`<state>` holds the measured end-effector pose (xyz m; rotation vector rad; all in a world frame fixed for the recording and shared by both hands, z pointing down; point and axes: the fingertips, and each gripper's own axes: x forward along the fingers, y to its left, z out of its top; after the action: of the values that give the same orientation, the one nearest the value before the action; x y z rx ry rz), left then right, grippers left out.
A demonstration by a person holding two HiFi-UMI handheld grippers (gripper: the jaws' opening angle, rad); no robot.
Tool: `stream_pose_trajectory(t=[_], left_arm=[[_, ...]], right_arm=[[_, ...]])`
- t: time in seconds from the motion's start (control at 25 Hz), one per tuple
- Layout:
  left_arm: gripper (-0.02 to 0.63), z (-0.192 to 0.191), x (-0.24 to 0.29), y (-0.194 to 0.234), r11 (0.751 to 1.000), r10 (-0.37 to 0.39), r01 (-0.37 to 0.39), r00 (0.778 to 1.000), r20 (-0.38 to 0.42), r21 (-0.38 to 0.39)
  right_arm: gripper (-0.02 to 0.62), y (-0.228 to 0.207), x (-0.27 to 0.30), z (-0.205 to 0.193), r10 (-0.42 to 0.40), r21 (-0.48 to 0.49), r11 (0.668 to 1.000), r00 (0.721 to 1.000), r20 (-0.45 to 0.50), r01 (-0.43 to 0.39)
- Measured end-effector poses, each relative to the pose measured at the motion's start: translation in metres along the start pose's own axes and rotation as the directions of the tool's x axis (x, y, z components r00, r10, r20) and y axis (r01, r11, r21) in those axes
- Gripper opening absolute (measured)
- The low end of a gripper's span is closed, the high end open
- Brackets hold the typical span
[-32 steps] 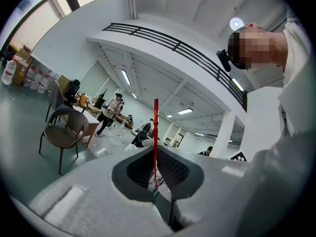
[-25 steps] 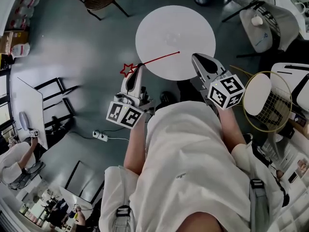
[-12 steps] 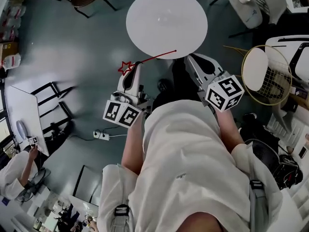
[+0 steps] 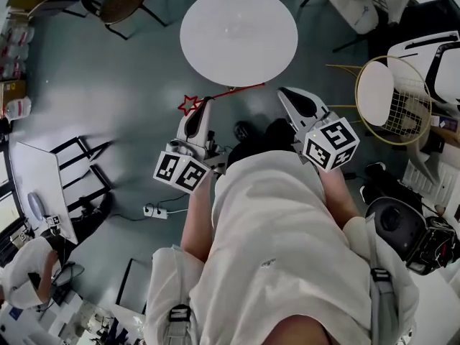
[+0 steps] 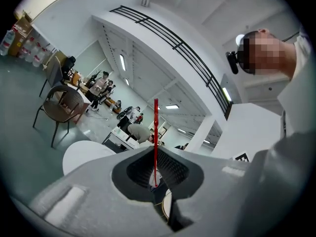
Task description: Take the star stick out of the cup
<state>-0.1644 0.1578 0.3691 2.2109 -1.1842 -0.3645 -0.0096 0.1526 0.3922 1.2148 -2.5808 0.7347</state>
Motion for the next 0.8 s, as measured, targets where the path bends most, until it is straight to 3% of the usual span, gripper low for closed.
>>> stream_pose_trajectory(t=[0.32,0.8], left_arm=[[0.021,0.004,-0.001,-0.005,1.0,0.019,-0.019,1.0,0.008,0.011],[0.021,-0.001,-0.005,-0.002,0.997,0.049,-0.048,0.998,-0.031,0.052]], right_arm=[[0.008,0.004,-0.008,0.02,0.011,-0.067,0.998,1.0,0.021,-0.009],[0.007,0.004,-0.016,0.01,-0.011,-0.029,1.0,0.999,0.033,0.012]])
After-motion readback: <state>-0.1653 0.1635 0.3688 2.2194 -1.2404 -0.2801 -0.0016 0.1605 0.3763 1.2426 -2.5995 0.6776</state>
